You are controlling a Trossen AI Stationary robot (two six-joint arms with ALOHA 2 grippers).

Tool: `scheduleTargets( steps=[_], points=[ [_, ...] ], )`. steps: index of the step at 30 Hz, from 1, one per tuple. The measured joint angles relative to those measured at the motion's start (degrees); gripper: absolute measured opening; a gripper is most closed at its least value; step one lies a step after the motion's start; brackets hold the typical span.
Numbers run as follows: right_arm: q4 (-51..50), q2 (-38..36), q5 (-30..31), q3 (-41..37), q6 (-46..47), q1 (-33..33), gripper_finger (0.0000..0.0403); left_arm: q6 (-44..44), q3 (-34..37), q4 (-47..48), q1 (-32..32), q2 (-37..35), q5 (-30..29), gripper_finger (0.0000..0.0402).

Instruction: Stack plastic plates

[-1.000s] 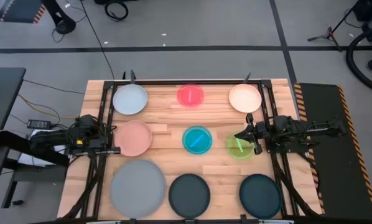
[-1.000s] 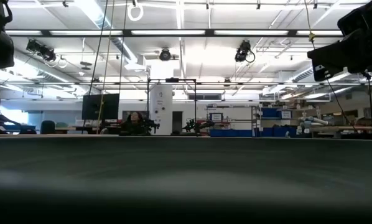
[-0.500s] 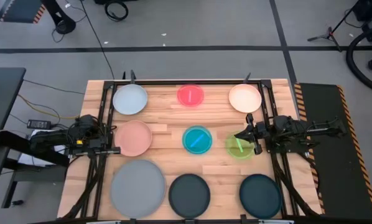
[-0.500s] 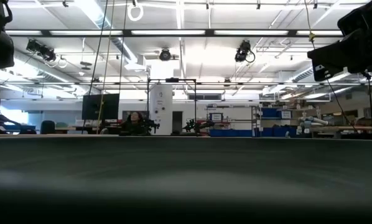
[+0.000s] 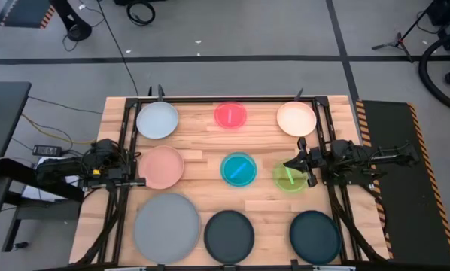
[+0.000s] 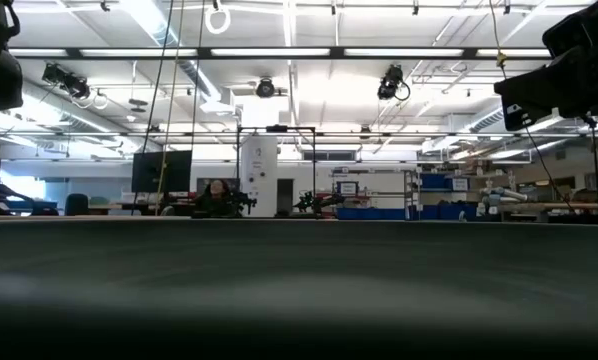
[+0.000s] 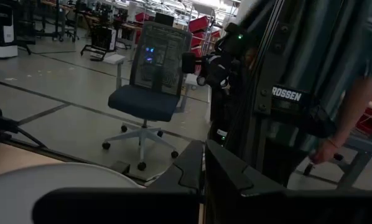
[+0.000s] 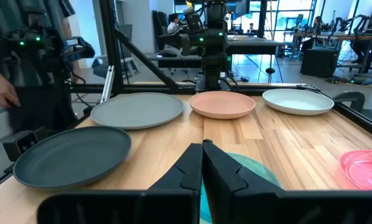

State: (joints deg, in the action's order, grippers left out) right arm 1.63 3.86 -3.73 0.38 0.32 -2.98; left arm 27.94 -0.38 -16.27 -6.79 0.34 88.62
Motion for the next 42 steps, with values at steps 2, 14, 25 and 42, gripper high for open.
scheduleTargets(
  steps=[2, 14, 25, 42],
  points=[
    [0.0, 0.0, 0.0, 0.0, 0.0, 0.0, 0.0018, 0.0, 0.0, 0.0, 0.0, 0.0, 0.0, 0.0027],
    [0.0, 0.0, 0.0, 0.0, 0.0, 0.0, 0.0018, 0.0, 0.0, 0.0, 0.0, 0.0, 0.0, 0.0027],
    [0.0, 0.0, 0.0, 0.0, 0.0, 0.0, 0.0018, 0.0, 0.0, 0.0, 0.0, 0.0, 0.0, 0.0027],
    [0.0, -0.1, 1.0, 0.0, -4.8, 1.1, 0.0018, -9.4, 0.0, -0.6, -0.1, 0.0, -15.8, 0.0027]
  ],
)
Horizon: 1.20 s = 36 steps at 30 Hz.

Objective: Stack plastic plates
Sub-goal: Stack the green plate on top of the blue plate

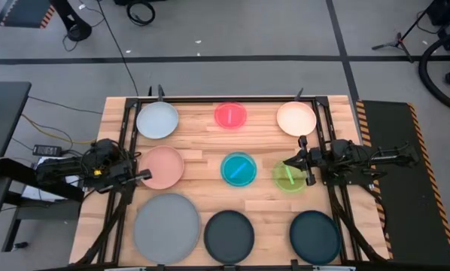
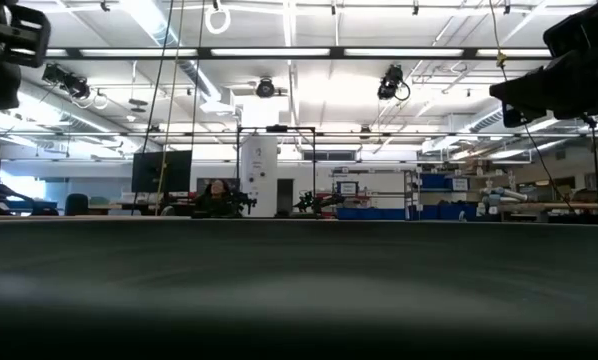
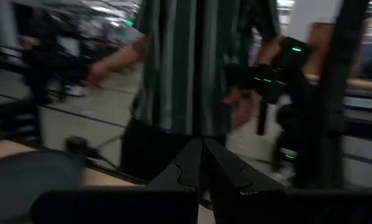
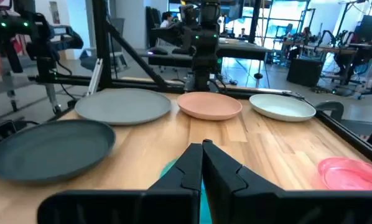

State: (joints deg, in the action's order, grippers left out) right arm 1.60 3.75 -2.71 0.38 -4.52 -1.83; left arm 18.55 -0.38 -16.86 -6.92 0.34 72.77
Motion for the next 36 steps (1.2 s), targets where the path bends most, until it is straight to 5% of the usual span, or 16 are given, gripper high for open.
scheduleTargets(
  steps=[6, 15, 25, 33, 36],
  points=[
    [-0.2, 0.0, 0.2, 0.0, -8.9, 0.0, 0.0018, 0.8, 0.0, 0.0, 0.0, 0.0, -1.4, 0.0027],
    [0.0, 0.0, 0.2, 0.0, -9.2, 0.0, 0.0018, 0.9, 0.0, -0.6, -0.4, 0.0, -2.0, 0.0027],
    [1.3, 0.0, 2.0, 0.0, -9.2, 0.1, 0.0018, -32.6, 0.0, -3.5, -2.0, 0.0, -7.5, 0.0027],
    [9.2, 0.0, 3.1, 0.0, -2.8, 0.1, 0.0018, -36.8, 0.0, -5.3, -2.7, 0.0, -9.7, 0.0027],
    [13.6, 0.0, 3.1, 0.0, 7.0, 0.1, 0.0018, -35.8, 0.0, -7.7, -2.1, 0.0, -19.7, 0.0027]
  ],
)
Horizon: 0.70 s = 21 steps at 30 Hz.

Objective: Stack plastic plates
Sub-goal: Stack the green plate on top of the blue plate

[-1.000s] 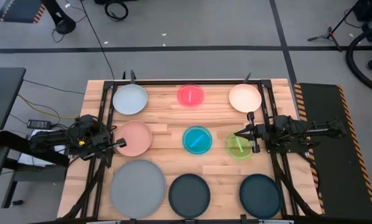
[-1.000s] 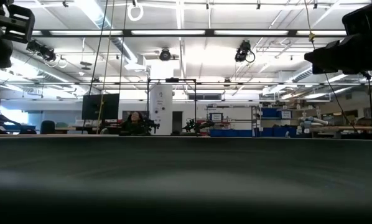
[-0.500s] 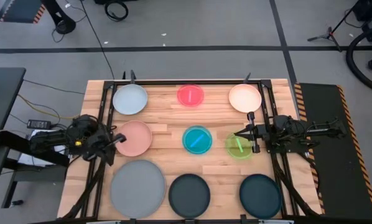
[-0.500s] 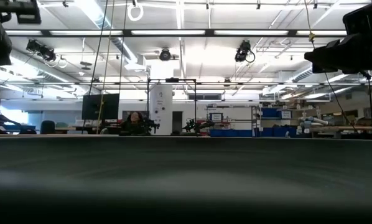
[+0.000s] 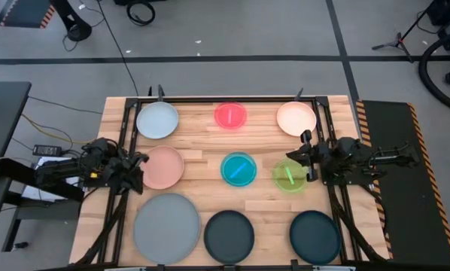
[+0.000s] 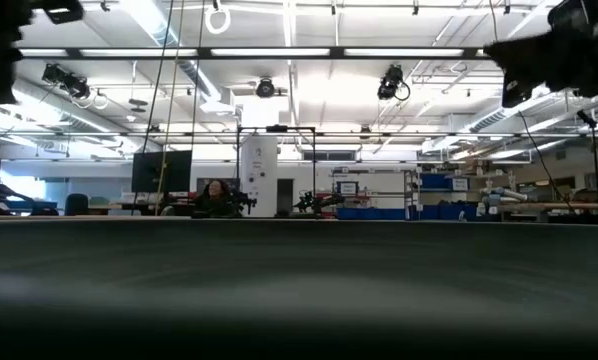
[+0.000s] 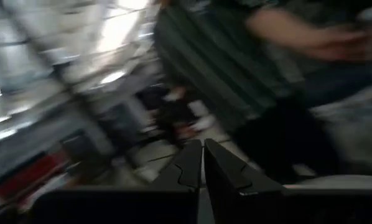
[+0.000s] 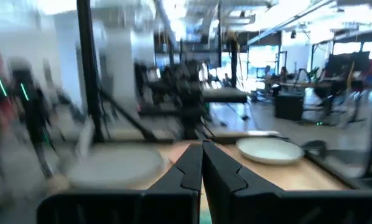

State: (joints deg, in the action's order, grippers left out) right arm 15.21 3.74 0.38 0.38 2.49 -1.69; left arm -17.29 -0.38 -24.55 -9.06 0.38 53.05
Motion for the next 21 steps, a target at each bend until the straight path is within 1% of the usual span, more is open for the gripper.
scheduleTargets(
  steps=[2, 4, 5, 7, 9, 12, 14, 16, 21],
  points=[
    [2.6, 0.0, 0.0, 0.0, 5.6, 0.0, 0.0018, 8.3, 0.0, -3.6, 0.7, 0.0, -8.9, 0.0027],
    [4.4, 0.0, 0.0, 0.0, 10.1, 0.0, 0.0018, 17.1, 0.0, -5.0, 1.1, 0.0, -16.6, 0.0027],
    [5.2, 0.0, 0.0, 0.0, 12.6, 0.0, 0.0018, 20.6, 0.0, -5.5, 1.3, 0.0, -19.7, 0.0027],
    [6.7, 0.0, 0.0, 0.0, 18.5, 0.0, 0.0018, 26.0, 0.0, -6.0, 1.7, 0.0, -23.9, 0.0027],
    [7.7, 0.0, 1.4, 0.0, 22.9, 0.0, 0.0018, 29.7, 0.0, -6.8, 2.0, 0.0, -25.9, 0.0027],
    [8.3, 0.0, 8.6, 0.0, 32.2, 0.0, 0.0018, 29.8, 0.0, -7.6, 2.2, 0.0, -26.2, 0.0027],
    [9.2, 0.0, 11.5, 0.0, 39.2, 0.0, 0.0018, 30.0, 0.0, -8.0, 2.2, 0.0, -26.2, 0.0027],
    [9.1, 0.0, 11.6, 0.0, 41.8, 0.0, 0.0018, 32.1, 0.0, -8.4, 2.2, 0.0, -26.2, 0.0027],
    [9.2, 0.0, 7.7, 0.0, 41.4, 0.0, 0.0018, 33.1, 0.0, -8.6, 2.2, 0.0, -26.2, 0.0027]
  ],
)
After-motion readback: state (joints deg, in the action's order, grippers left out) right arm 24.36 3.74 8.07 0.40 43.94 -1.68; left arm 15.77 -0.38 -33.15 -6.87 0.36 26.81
